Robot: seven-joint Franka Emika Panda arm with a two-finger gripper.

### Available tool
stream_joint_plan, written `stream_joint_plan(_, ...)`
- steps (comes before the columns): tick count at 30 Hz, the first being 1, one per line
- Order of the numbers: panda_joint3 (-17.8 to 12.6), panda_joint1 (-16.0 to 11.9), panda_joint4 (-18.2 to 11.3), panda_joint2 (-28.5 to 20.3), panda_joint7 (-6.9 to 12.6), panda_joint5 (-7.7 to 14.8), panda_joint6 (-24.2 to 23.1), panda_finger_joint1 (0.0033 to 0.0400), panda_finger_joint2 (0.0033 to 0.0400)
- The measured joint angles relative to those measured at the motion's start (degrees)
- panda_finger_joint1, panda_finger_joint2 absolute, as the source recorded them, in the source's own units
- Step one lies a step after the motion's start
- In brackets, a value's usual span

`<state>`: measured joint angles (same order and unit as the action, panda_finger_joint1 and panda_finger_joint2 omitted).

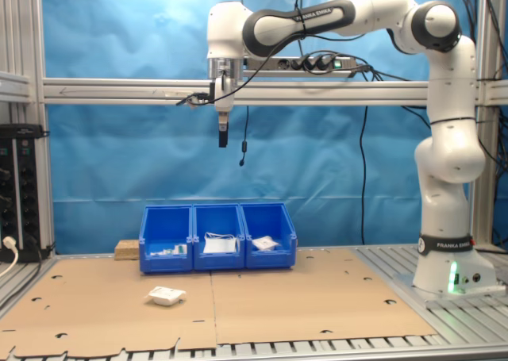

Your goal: Pick and place sorting task of medical equipment.

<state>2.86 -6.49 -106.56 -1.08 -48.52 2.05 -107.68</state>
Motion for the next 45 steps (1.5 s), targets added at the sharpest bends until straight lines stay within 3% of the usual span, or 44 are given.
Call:
stream_joint_plan(32, 0.00, 0.00, 0.80, 0.17, 0.00, 0.00, -0.11, 0.0400, 0.0400)
stream_joint_plan(45, -0.30, 0.48, 1.32, 4.45, 0.00, 0.00, -4.92, 0.0400, 0.0400)
